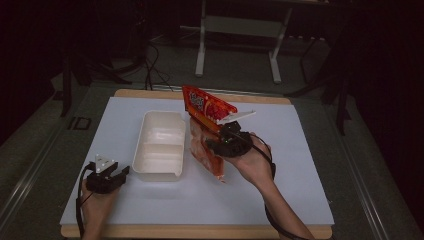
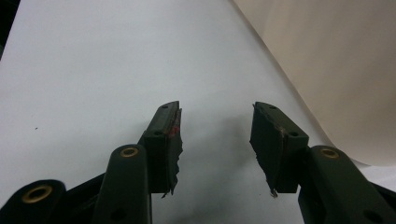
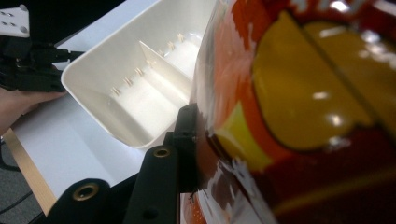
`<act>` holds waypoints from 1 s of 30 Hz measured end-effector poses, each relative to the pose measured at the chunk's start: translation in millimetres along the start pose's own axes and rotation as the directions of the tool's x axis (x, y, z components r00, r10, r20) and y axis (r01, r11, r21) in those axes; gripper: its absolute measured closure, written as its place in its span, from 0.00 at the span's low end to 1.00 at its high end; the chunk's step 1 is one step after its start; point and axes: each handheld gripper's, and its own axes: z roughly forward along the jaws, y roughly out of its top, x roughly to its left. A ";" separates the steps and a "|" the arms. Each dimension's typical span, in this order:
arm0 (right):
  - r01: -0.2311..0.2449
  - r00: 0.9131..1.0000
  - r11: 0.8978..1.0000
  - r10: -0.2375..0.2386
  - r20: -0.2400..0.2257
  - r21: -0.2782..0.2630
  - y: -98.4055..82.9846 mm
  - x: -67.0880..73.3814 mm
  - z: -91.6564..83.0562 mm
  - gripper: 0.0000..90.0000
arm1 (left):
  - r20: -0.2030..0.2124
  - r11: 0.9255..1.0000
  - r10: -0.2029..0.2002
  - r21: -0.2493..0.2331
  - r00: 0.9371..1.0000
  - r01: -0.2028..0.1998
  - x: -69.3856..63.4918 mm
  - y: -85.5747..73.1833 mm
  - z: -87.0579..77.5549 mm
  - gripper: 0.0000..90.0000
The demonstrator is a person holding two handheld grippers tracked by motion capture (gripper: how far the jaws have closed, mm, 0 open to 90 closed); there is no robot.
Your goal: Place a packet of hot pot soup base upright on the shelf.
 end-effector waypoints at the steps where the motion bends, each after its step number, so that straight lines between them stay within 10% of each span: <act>1: 0.001 1.000 1.000 -0.001 0.000 -0.001 1.0 0.5 -0.9 0.78 | 0.000 1.000 0.000 0.000 1.000 0.000 0.1 0.0 0.1 0.59; 30: 0.019 0.994 0.999 -0.024 -0.106 -0.043 41.9 23.3 -13.1 0.78 | 0.004 1.000 -0.004 0.002 1.000 0.004 0.5 0.3 1.2 0.59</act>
